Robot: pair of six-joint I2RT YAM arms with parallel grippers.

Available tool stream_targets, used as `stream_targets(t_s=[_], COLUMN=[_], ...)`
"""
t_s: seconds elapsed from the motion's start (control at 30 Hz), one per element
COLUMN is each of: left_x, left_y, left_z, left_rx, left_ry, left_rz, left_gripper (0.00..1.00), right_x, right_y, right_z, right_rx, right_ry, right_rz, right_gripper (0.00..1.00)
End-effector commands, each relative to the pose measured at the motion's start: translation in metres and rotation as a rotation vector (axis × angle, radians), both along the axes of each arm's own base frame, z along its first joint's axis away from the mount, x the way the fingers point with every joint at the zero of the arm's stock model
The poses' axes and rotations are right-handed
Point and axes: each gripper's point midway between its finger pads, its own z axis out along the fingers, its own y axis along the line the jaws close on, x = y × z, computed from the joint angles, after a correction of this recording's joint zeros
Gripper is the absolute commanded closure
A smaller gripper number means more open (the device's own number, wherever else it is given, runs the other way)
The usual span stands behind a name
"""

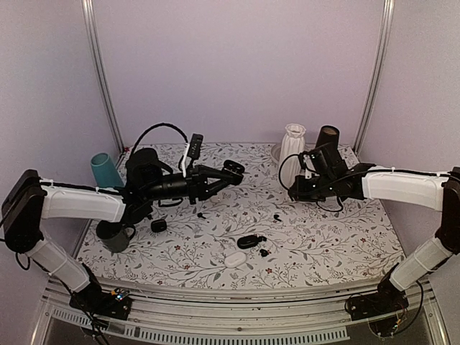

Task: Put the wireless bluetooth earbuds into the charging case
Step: Pick up the left earbud from the center of the board, then insert the left earbud into the left side groove of the charging case.

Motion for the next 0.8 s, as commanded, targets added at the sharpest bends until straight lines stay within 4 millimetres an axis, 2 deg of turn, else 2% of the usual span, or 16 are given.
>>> stream_targets(t_s=[0.0, 0.2, 0.37, 0.57, 0.77], left_x=[0.014, 0.023, 0.022, 0.010, -0.004], left_y=[0.001, -0.008, -0.025, -0.043, -0.050], left_z=[-0.001, -0.007, -0.005, 0.005, 0.013], left_rx=[-0.047, -0.070, -0.086, -0.146, -0.186], left_ry=[0.025, 0.049, 0.045, 0.049, 0.063], left_rz=[0.041, 0.062, 0.051, -0.045, -0.138], left_gripper=[1.00, 1.00, 1.00, 1.00, 1.00], right_x=[0.000, -0.008, -0.022, -0.047, -0.069], right_y=[0.014, 0.022, 0.034, 0.058, 0.080], right_z=[0.056, 0.130, 0.177, 0.214, 0.235], right_rx=[0.165, 0.352, 0.468, 0.558, 0.603], right_ry=[-0.126, -0.303, -0.413, -0.541, -0.628], right_rz=[0.042, 0.071, 0.099, 0.172, 0.279], right_gripper=[0.95, 0.95, 0.95, 0.94, 0.94])
